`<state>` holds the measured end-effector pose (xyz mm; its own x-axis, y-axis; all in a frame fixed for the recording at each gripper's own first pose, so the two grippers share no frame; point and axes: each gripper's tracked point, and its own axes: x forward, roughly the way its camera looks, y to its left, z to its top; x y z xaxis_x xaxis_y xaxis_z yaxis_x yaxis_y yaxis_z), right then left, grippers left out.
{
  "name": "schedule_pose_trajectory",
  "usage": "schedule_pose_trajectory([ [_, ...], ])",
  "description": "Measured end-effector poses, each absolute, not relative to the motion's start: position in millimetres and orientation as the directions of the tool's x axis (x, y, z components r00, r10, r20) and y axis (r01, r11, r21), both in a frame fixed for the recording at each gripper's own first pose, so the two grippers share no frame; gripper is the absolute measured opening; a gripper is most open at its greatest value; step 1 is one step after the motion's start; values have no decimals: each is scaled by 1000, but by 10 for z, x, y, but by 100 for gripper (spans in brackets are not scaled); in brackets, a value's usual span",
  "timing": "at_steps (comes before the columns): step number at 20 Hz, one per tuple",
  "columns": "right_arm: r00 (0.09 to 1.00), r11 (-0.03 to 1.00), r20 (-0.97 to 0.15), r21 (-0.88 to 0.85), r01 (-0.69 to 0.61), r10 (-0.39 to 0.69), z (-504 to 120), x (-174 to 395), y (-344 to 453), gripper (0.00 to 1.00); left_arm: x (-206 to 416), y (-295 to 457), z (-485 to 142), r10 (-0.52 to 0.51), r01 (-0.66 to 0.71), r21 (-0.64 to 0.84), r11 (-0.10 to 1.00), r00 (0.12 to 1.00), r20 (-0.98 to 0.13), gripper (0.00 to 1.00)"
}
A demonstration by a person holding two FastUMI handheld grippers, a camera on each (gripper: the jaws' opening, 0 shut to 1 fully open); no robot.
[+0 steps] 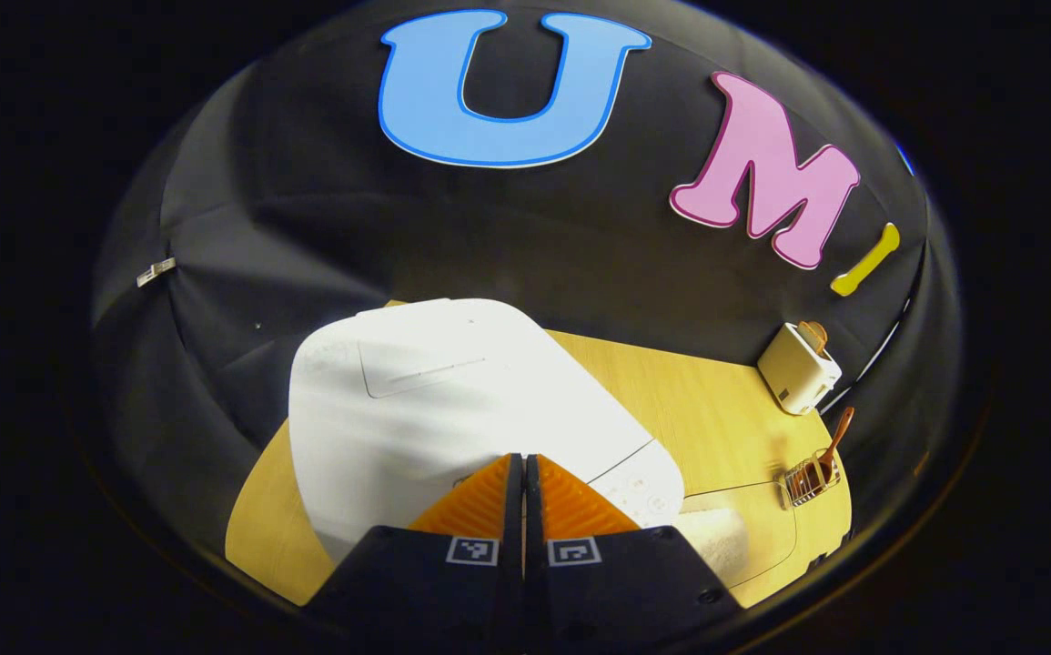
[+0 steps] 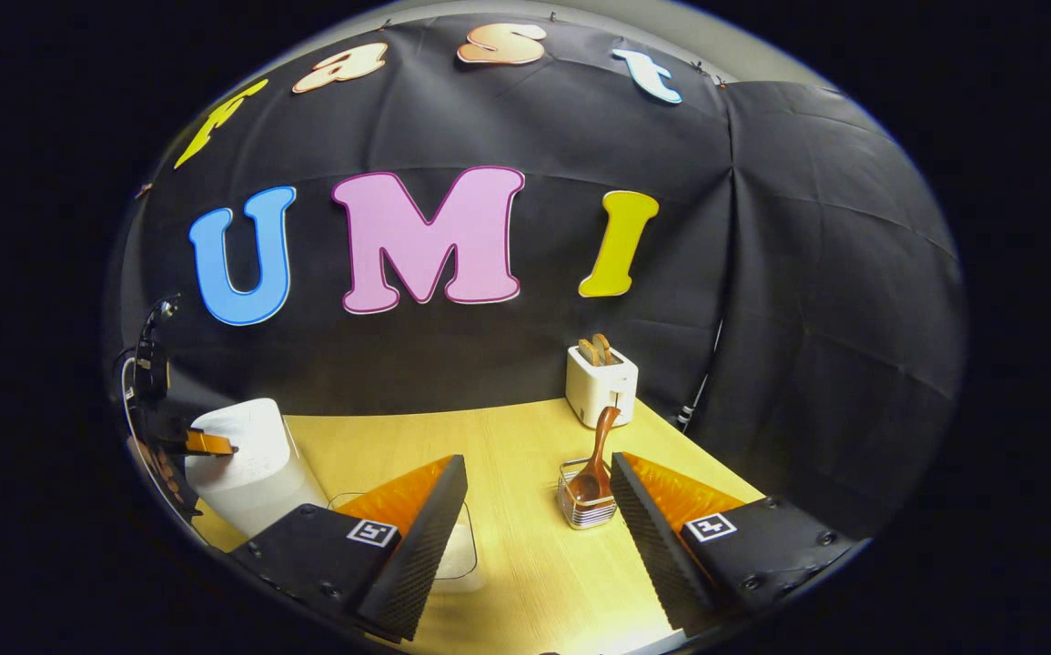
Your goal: Close the left gripper, press the button to open the rice cooker; take a wooden spoon from the chopstick holder with the right hand, scoop a spoonful of rice and pour it into the rice cooker, then put the wooden spoon back into the chopstick holder.
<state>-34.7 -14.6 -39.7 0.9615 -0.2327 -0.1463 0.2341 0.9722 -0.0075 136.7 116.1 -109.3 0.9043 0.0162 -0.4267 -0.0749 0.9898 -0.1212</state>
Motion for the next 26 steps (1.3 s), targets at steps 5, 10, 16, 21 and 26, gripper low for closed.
schedule_pose_trajectory([
  [5,968,980,-151,-44,196,-200,-386,-360,106,98,1372,1169,-1108,-50,-29,-174,984,899,-434,6],
  [10,980,988,-125,-47,148,-153,-306,-265,221,96,1360,1177,-1013,-50,-50,-227,973,909,-414,6],
  [16,986,994,-124,-12,110,-111,-295,-41,69,98,1283,1314,-38,64,-92,-200,975,987,-145,6],
  [21,983,992,-143,35,121,-115,-374,85,-299,98,995,1294,492,150,-152,-126,980,988,-23,5],
  [26,978,990,-179,65,123,-110,-564,231,-608,98,715,859,344,149,-151,-76,986,988,-37,5],
])
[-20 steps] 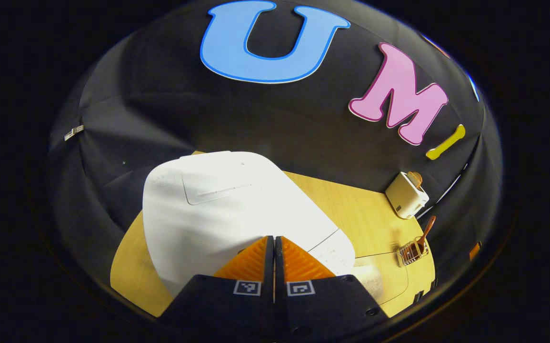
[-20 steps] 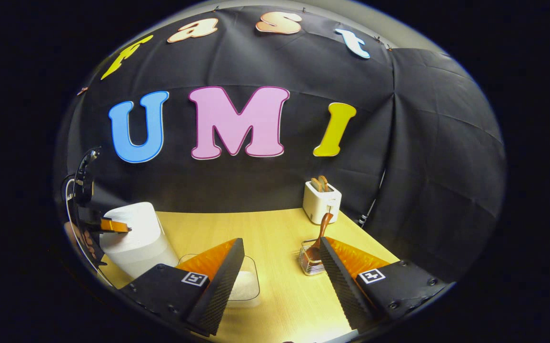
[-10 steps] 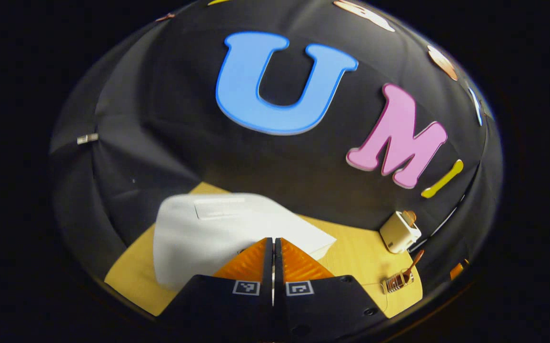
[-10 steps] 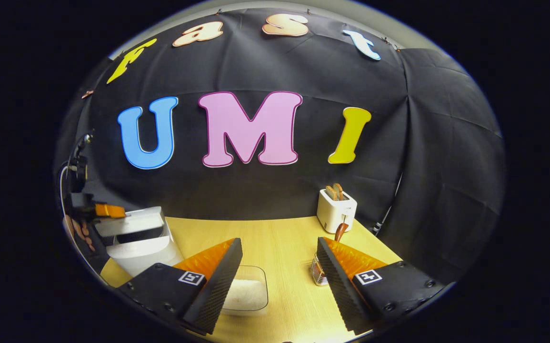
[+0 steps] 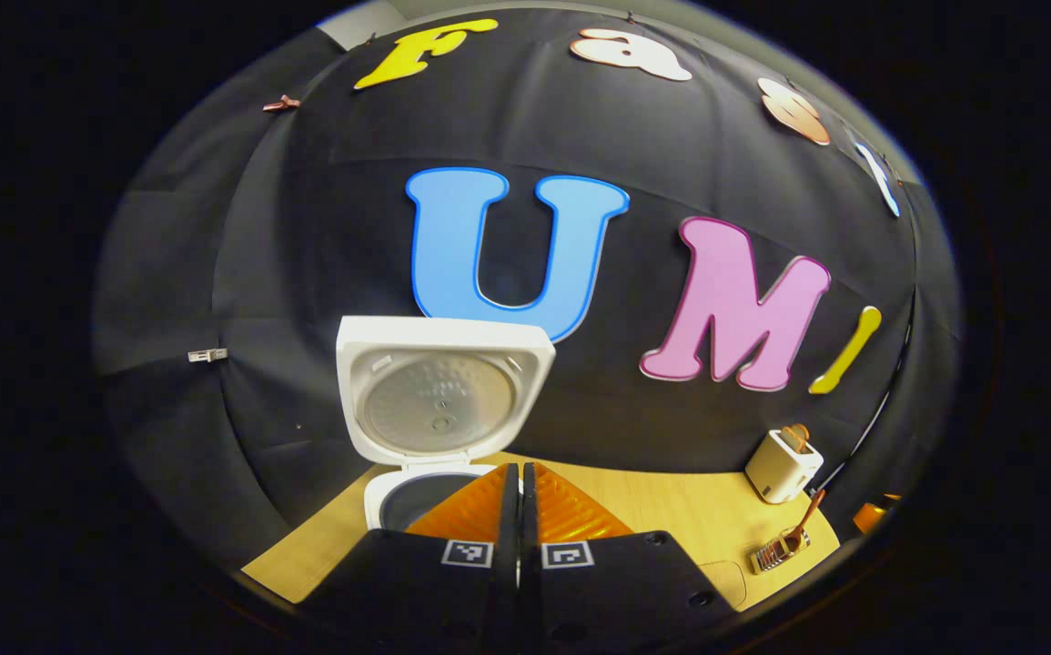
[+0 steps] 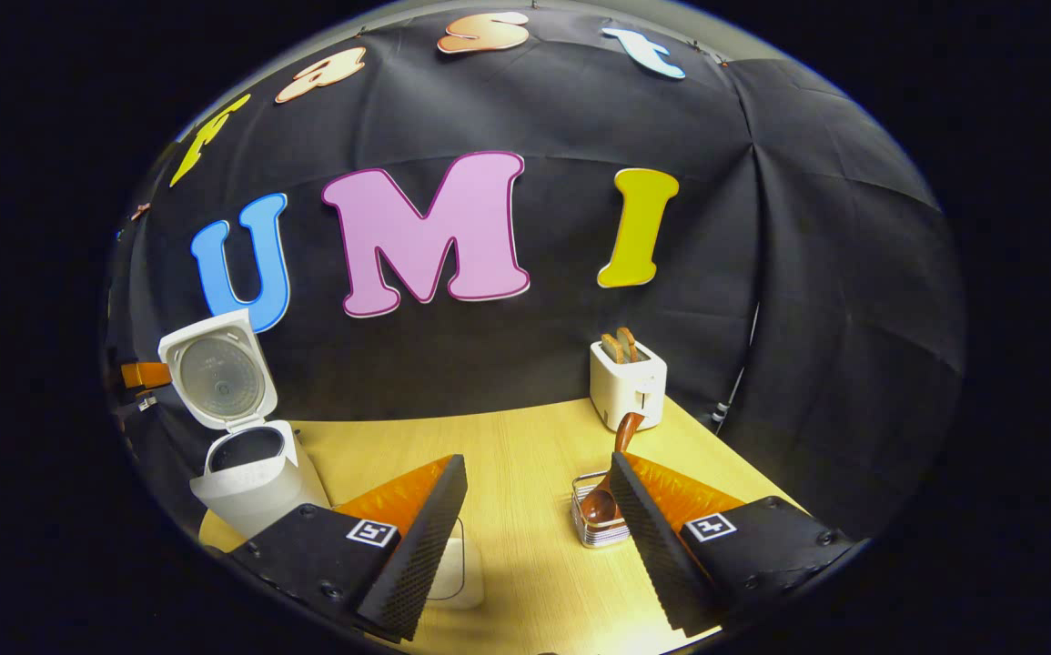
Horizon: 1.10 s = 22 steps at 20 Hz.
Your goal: Close the left gripper, press the button to open the rice cooker; take a wooden spoon from the chopstick holder with the right hand, scoop a spoonful of rice and pour it into the rice cooker, then put the wooden spoon back into the chopstick holder.
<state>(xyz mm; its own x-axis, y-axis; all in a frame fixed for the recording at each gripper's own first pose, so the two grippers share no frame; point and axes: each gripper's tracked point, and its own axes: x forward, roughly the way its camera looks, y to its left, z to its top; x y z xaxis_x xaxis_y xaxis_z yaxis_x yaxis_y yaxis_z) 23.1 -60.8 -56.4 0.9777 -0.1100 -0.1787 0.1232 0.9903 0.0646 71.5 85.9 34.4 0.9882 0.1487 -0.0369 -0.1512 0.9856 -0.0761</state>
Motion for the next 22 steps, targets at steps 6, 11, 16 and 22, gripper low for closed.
schedule_pose_trajectory([
  [6,975,990,-213,105,93,-69,-752,564,-1027,99,436,-51,-79,54,-60,-90,994,997,-61,28],
  [11,959,989,-281,125,78,-40,-1018,956,-1500,98,186,-419,-300,27,-31,-66,997,998,-62,96],
  [16,928,991,-372,123,53,-4,-1342,1294,-1715,98,85,-418,-426,67,-73,-48,996,992,-103,95],
  [22,867,983,-499,167,78,16,-1846,1795,-1802,99,9,-265,-545,122,-126,-22,992,982,-143,96],
])
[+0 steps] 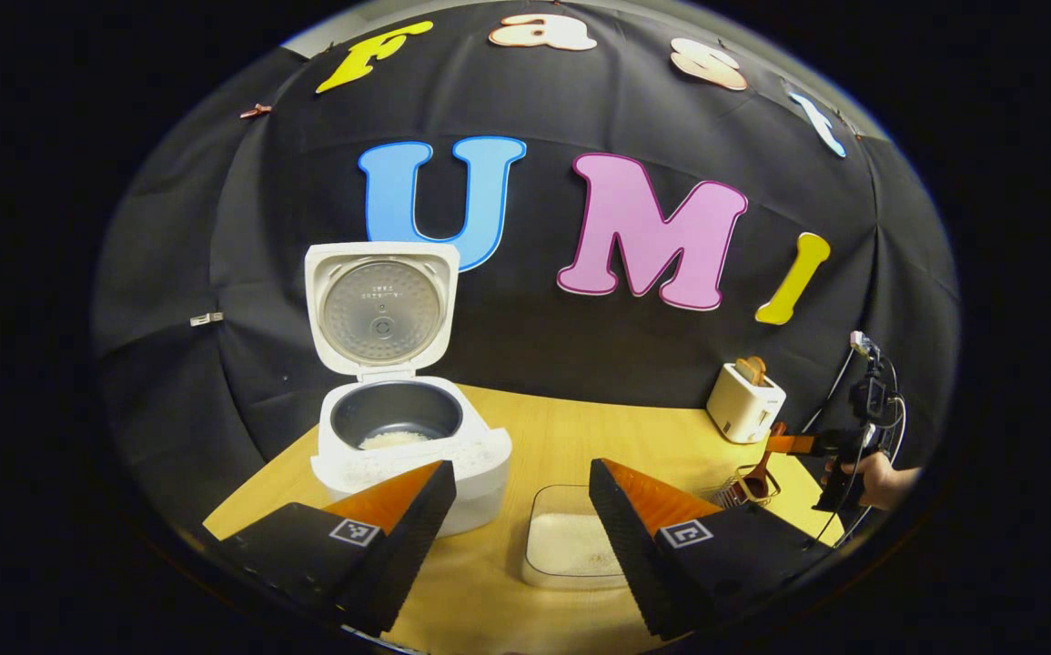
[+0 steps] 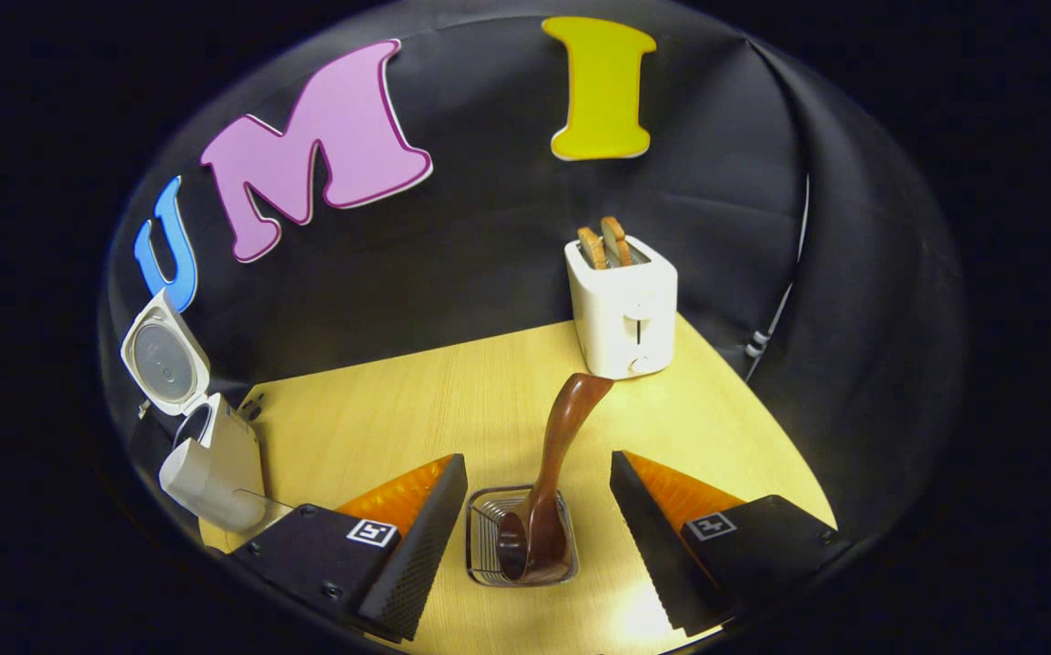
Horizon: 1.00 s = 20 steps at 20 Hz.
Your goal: Close the left gripper, press the button to open the rice cooker; take a wooden spoon from the chopstick holder with the right hand, scoop a spoonful of rice and pour it into the rice cooker, then put the wooden spoon back into the chopstick holder.
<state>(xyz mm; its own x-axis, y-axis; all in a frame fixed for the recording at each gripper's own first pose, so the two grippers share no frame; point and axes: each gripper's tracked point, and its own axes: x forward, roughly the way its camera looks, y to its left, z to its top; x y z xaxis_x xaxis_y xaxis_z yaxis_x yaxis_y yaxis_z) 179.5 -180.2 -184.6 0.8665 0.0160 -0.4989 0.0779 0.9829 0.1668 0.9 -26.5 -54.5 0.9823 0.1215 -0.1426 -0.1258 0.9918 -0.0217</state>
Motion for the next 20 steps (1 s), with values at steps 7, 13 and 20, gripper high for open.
schedule_pose_trajectory([
  [7,751,920,-652,349,180,101,-2374,2213,-1778,98,-100,-214,-774,155,-162,-16,987,967,-200,96],
  [13,729,907,-674,373,196,119,-2471,2395,-1697,36,-62,-235,-831,156,-170,-45,984,962,-224,96],
  [20,748,923,-661,323,210,61,-2246,2255,-1873,20,-52,-243,-866,131,-150,-64,987,963,-234,96],
])
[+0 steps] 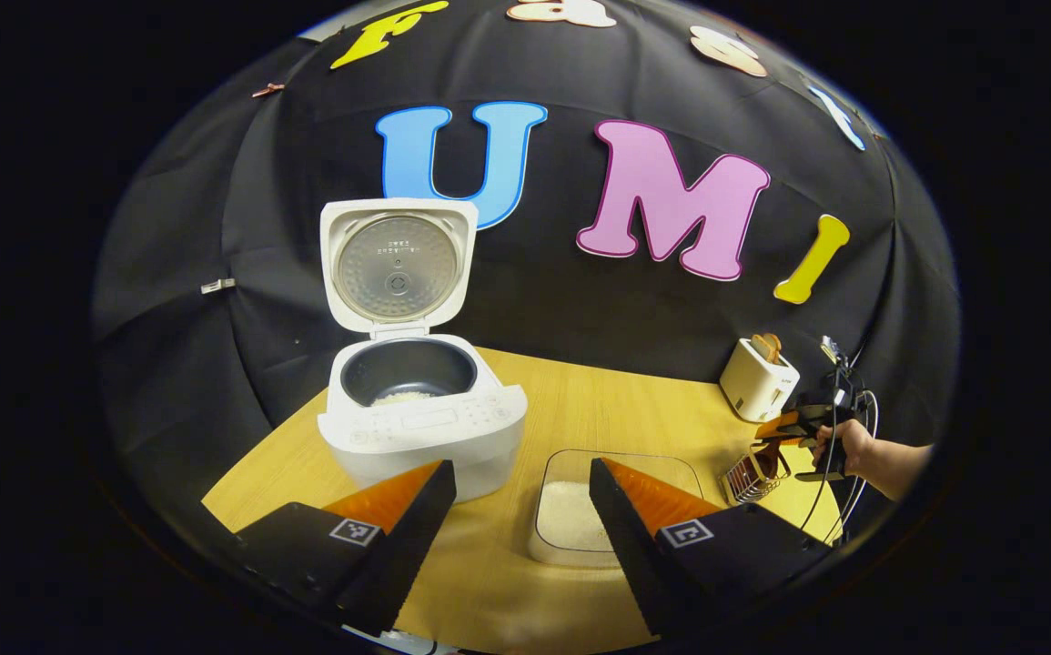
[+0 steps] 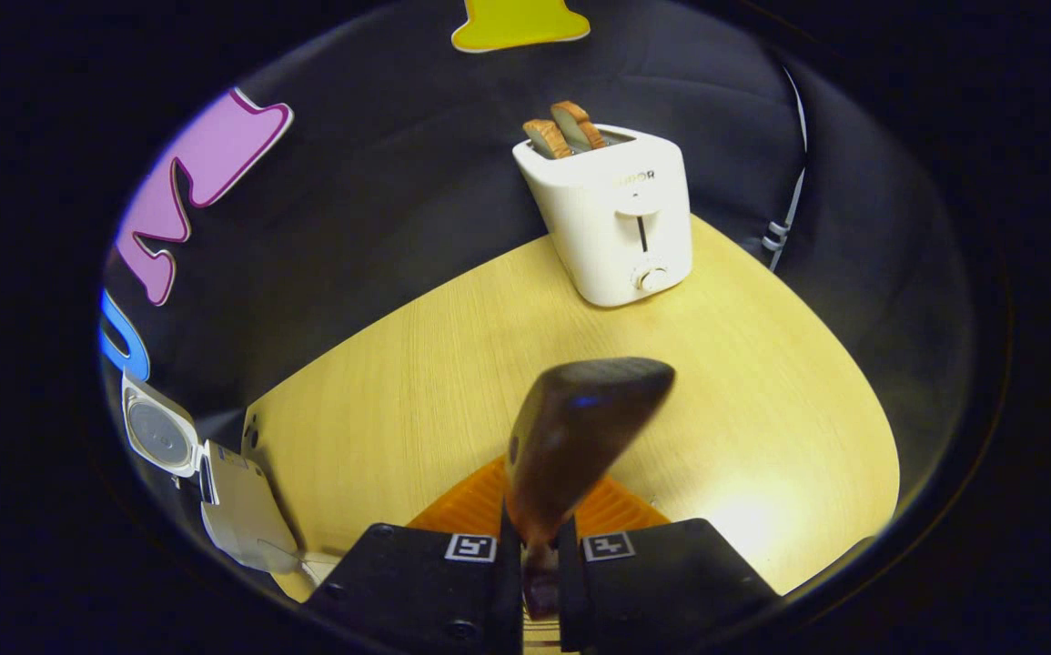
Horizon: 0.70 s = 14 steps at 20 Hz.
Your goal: Close the left gripper, press the button to open the rice cooker; take a wooden spoon from the chopstick holder with the right hand, scoop a spoonful of rice and pour it into the rice cooker, then put the wooden spoon back into the chopstick holder.
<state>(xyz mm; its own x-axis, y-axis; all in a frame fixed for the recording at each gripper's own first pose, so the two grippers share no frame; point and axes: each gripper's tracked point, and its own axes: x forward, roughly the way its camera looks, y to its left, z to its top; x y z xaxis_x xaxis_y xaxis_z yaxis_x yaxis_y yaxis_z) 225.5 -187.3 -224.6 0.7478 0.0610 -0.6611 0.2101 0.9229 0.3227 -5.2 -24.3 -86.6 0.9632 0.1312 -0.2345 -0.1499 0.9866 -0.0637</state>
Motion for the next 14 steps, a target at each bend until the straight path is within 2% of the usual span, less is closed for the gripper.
schedule_pose_trajectory([
  [3,808,921,-587,339,193,47,-1912,2223,-1876,19,-50,-232,-810,120,-139,-72,988,968,-222,96],
  [8,857,945,-514,270,185,-20,-1428,2035,-1897,20,-43,-198,-700,73,-93,-93,991,978,-196,96],
  [14,910,967,-413,241,77,31,-744,1688,-1250,19,-79,40,-596,33,-45,-68,997,985,-172,96],
])
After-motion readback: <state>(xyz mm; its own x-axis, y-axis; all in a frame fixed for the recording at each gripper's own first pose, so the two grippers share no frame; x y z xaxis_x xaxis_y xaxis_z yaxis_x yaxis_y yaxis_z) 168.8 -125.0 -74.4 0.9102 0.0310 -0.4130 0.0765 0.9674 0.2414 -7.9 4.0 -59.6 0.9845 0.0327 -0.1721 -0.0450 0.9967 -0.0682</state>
